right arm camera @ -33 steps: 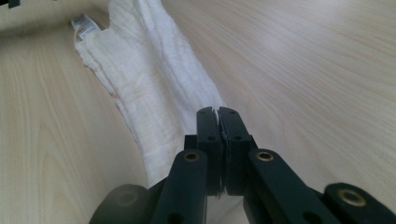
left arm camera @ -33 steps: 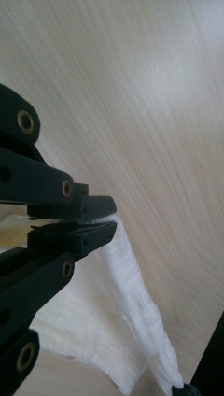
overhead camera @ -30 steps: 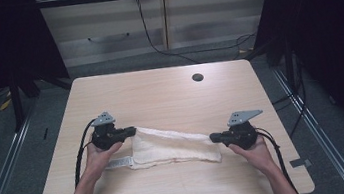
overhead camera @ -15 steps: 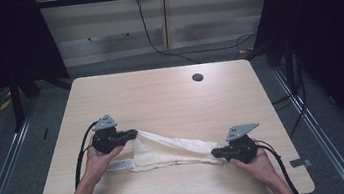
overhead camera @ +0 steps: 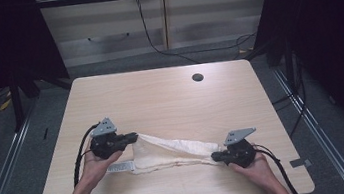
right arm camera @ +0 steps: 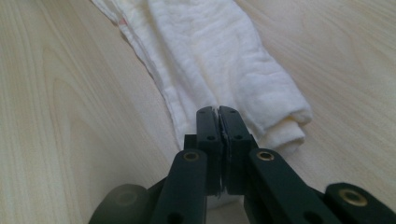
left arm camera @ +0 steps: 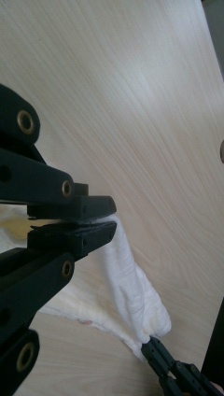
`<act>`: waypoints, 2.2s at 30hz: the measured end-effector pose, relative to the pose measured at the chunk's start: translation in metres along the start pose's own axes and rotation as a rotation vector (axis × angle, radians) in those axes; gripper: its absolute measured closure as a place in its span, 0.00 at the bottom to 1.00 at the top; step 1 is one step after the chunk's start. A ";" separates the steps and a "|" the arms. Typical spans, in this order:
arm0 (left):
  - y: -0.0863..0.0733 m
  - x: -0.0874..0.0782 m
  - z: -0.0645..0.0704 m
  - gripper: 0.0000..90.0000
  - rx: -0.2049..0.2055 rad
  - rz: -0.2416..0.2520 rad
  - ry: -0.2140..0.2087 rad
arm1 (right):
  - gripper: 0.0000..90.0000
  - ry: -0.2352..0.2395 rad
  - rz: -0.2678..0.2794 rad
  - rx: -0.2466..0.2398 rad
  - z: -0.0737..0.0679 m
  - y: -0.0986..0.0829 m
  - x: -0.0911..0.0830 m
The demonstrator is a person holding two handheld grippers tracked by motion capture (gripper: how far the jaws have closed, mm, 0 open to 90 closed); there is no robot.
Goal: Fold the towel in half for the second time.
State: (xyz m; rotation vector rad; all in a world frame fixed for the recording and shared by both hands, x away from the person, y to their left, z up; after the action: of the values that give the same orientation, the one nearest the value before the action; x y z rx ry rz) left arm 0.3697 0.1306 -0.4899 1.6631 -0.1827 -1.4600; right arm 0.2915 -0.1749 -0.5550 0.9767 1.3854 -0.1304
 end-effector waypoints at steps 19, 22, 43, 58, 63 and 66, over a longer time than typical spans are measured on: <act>-0.034 -0.006 0.035 0.96 0.072 -0.056 -0.032 | 0.98 0.011 0.006 0.036 0.001 -0.001 0.000; -0.041 -0.006 0.039 0.95 0.079 -0.074 -0.032 | 0.98 0.007 0.004 0.036 0.001 -0.001 0.000; -0.073 0.020 0.049 0.91 0.104 -0.205 -0.041 | 0.96 -0.082 -0.039 -0.005 0.004 -0.009 -0.009; -0.045 -0.006 0.039 0.73 0.026 -0.074 -0.121 | 0.92 0.009 0.096 0.070 0.008 0.005 -0.028; -0.036 -0.008 0.038 0.73 0.007 -0.026 -0.132 | 0.99 -0.024 -0.028 0.025 0.005 -0.005 -0.006; -0.031 -0.010 0.035 0.73 0.003 -0.013 -0.123 | 0.99 -0.040 -0.030 0.005 0.004 -0.007 -0.007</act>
State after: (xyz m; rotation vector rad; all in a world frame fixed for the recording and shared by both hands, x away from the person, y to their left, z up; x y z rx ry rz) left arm 0.3234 0.1371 -0.5007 1.5799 -0.2426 -1.5730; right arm 0.2886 -0.1843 -0.5531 0.9531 1.3644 -0.1752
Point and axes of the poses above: each handheld gripper's, and its own axes: x roughly forward along the jaws, y roughly out of its top, z roughly to its right, the point moved 8 cm from there along x, roughly forward along the jaws, and after that the axes turned 15 degrees about -z, right-handed, at the moved point
